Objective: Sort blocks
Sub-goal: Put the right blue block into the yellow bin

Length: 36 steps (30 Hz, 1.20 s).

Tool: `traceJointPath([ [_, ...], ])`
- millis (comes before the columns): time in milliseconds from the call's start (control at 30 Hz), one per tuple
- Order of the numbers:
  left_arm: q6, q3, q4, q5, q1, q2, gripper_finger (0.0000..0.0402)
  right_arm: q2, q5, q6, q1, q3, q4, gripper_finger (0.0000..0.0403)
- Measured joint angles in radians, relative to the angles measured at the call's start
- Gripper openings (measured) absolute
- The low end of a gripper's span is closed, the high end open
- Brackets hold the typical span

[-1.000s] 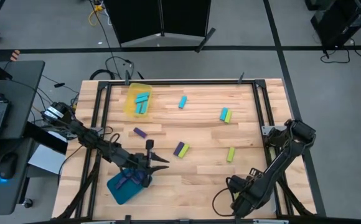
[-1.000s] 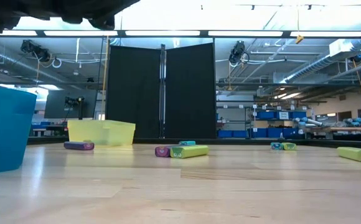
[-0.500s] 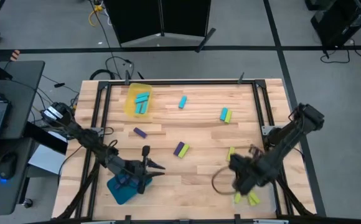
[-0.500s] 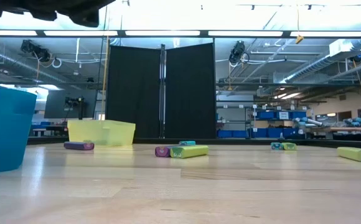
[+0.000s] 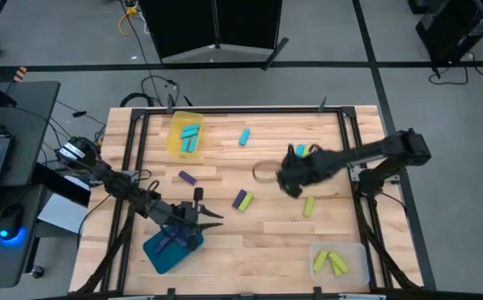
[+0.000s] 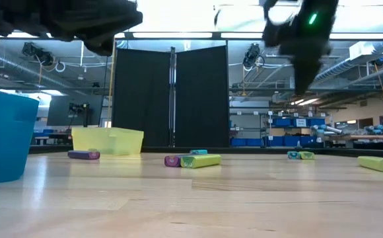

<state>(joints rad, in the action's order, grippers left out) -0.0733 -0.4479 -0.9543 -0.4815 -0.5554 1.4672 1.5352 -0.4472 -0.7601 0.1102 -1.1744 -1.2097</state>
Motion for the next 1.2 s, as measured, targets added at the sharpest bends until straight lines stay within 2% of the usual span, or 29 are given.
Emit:
traceJointPath([
  [200,-0.002,0.022,-0.033,0.005,0.021,-0.001,0.0089,0.000,0.020,0.005,-0.262,0.157,0.214,0.0016],
  [400,-0.011,0.022,-0.052,0.005,0.039,-0.001,0.0089,0.000,0.030,0.050,-0.400,0.290,0.425,0.0008],
  [533,-0.012,0.022,-0.052,0.005,0.051,-0.001,0.0089,0.000,0.041,0.077,-0.438,0.343,0.525,0.0011],
  [967,-0.005,0.022,-0.050,0.005,0.058,-0.001,0.0089,0.000,0.054,0.117,-0.482,0.424,0.647,0.0014],
  [1200,-0.006,0.022,-0.048,0.004,0.058,-0.001,0.0089,0.000,0.120,0.185,-0.479,0.429,0.680,0.0013],
])
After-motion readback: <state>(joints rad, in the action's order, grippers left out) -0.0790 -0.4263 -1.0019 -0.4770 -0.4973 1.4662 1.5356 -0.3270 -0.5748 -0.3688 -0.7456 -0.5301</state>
